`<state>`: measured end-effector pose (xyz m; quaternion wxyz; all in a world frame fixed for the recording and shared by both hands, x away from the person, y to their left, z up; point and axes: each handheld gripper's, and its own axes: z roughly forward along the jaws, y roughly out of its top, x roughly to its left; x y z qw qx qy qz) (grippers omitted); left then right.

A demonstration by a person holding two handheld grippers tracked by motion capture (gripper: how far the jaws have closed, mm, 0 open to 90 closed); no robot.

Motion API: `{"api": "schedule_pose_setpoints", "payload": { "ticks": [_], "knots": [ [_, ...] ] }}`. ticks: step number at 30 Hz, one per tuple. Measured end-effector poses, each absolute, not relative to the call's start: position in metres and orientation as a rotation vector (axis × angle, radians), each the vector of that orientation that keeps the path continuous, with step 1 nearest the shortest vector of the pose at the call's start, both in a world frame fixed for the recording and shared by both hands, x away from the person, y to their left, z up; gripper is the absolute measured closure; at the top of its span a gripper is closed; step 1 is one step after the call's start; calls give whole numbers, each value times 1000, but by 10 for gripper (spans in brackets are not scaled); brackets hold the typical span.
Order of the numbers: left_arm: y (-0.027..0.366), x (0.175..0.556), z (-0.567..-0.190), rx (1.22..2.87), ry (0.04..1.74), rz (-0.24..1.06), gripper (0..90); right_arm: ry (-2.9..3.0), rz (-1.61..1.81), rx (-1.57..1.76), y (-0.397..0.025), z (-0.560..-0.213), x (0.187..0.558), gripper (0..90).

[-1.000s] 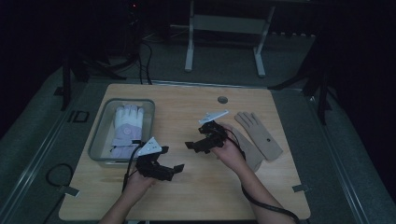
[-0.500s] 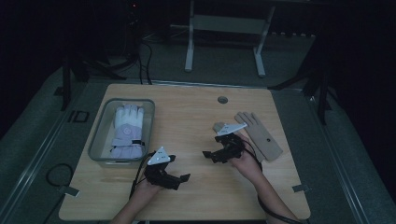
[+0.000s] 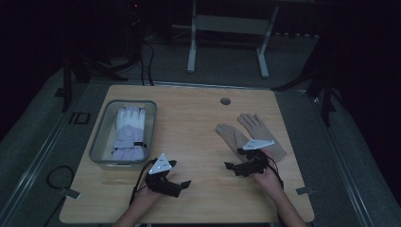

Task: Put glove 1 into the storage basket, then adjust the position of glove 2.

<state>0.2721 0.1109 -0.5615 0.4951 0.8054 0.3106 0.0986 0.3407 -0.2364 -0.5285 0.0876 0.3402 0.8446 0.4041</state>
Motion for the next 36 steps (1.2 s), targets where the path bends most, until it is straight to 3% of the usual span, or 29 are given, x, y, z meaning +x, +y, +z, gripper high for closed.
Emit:
{"api": "schedule_pose_setpoints", "payload": {
  "ticks": [8,12,15,17,19,36],
  "knots": [
    [112,274,-563,1944,769,212,29,2470,1199,1073,-259,-532,335,104],
    [111,273,-563,1944,761,208,29,2445,1179,1039,-262,-529,337,146],
    [112,272,-563,1939,764,213,29,2418,1178,1061,-267,-525,344,256],
    [112,272,-563,1932,768,213,29,2417,1151,1082,-270,-522,352,416],
    [113,272,-563,1928,760,214,29,2397,1124,1109,-272,-520,360,469],
    [112,271,-566,1943,760,212,29,2468,992,1094,-261,-547,425,484]
  ]
}}
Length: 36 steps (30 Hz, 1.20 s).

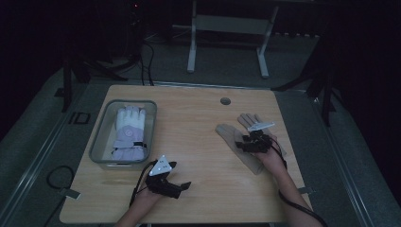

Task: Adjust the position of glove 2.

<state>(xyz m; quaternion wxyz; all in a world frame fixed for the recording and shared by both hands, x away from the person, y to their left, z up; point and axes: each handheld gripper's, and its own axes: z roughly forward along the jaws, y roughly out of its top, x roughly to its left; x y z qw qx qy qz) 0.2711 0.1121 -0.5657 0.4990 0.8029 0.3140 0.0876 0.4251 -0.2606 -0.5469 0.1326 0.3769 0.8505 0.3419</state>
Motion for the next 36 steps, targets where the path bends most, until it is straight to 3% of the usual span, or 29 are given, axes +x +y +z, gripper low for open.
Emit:
{"api": "schedule_pose_setpoints", "payload": {
  "ticks": [4,8,11,27,36],
  "knots": [
    [112,271,-566,1942,760,208,29,2442,1059,1119,-263,-552,422,538],
    [112,271,-566,1946,761,208,29,2433,1043,1146,-260,-551,416,746],
    [111,271,-566,1949,761,212,29,2396,1004,1186,-253,-550,409,793],
    [111,269,-563,1944,747,238,29,2042,1220,1483,-181,-491,367,802],
    [112,268,-562,1938,735,242,29,1895,1097,1640,-128,-520,385,800]
  ]
}}
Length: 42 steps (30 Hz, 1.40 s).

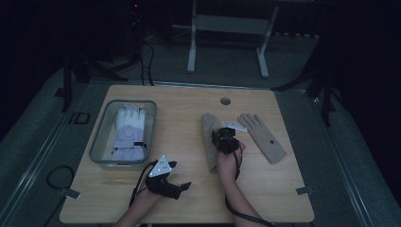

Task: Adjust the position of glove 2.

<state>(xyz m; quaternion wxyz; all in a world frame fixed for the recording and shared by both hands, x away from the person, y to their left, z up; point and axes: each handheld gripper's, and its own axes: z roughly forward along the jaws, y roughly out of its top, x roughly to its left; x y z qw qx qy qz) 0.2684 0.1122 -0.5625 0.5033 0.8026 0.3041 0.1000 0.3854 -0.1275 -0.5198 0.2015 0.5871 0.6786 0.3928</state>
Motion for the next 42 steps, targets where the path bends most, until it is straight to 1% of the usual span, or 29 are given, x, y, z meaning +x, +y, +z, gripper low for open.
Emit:
{"api": "schedule_pose_setpoints", "payload": {
  "ticks": [4,6,9,15,20,22,29,35,37,38,39,40,42],
  "knots": [
    [113,268,-562,1936,726,239,29,1924,1024,1639,-118,-539,394,787],
    [113,268,-562,1936,725,240,29,1949,991,1630,-117,-547,397,751],
    [113,268,-563,1935,724,239,29,1987,983,1628,-117,-557,398,665],
    [111,267,-563,1944,713,245,29,1993,996,1613,-123,-546,397,588],
    [111,268,-564,1948,713,239,29,2017,1016,1559,-140,-528,397,564],
    [112,268,-564,1945,714,236,29,2035,1031,1527,-150,-522,398,541],
    [113,267,-564,1940,721,227,29,2138,997,1396,-185,-510,401,538],
    [112,265,-564,1934,719,228,29,2148,991,1323,-225,-508,406,541],
    [112,265,-564,1937,719,226,29,2132,977,1307,-240,-507,410,573],
    [112,265,-564,1937,719,226,29,2132,977,1307,-240,-507,410,573],
    [112,266,-564,1937,721,224,29,2124,976,1316,-247,-506,413,573],
    [112,266,-564,1934,721,225,29,2099,1000,1329,-263,-503,420,574],
    [113,265,-564,1930,719,226,29,2083,982,1334,-278,-501,426,574]
  ]
}}
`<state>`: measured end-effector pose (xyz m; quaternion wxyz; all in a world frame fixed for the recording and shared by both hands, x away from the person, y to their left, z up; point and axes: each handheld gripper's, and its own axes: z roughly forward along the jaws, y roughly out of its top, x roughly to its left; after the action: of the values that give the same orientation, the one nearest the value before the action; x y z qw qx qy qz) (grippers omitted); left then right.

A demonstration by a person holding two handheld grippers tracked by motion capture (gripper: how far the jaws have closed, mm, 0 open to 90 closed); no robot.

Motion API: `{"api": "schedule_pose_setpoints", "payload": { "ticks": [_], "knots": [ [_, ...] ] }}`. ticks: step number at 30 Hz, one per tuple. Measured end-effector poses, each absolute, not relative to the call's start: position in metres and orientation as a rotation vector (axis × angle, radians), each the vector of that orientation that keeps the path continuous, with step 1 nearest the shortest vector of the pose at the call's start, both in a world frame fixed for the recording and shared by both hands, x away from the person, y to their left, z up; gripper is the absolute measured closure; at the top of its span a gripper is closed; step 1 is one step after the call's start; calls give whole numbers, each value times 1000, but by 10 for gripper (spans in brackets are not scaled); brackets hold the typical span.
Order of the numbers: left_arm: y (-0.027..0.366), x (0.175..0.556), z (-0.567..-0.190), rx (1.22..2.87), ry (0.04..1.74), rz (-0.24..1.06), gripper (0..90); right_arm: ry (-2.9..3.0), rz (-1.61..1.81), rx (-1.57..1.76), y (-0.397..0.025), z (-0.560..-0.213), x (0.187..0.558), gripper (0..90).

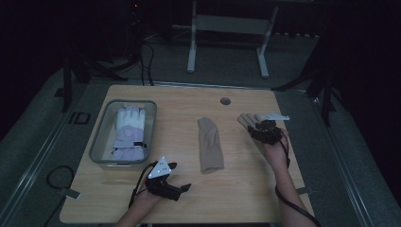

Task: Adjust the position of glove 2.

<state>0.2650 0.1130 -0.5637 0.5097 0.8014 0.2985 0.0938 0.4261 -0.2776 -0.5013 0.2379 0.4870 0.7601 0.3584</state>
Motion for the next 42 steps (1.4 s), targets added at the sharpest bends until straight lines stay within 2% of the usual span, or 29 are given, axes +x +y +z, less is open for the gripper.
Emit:
{"api": "schedule_pose_setpoints", "payload": {
  "ticks": [5,9,10,13,17,21,22,26,32,37,42],
  "knots": [
    [114,265,-564,1933,717,237,29,2100,937,1333,-307,-504,437,571],
    [114,265,-563,1928,712,232,29,2137,908,1346,-320,-512,441,547],
    [113,265,-564,1927,714,232,29,2166,894,1337,-327,-522,443,518],
    [113,266,-564,1928,715,231,29,2194,887,1333,-330,-534,445,468],
    [113,266,-565,1927,721,227,29,2220,908,1331,-327,-549,448,462],
    [113,266,-565,1930,722,228,29,2184,945,1341,-327,-553,446,531],
    [113,266,-565,1932,722,229,29,2159,929,1347,-325,-553,443,685],
    [113,266,-565,1932,725,230,29,2097,945,1420,-321,-553,436,779],
    [113,266,-565,1930,725,231,29,1957,948,1563,-312,-540,420,794],
    [111,265,-564,1938,717,240,29,1842,921,1621,-302,-520,390,794],
    [110,264,-562,1948,707,249,29,1774,903,1683,-298,-515,365,794]
  ]
}}
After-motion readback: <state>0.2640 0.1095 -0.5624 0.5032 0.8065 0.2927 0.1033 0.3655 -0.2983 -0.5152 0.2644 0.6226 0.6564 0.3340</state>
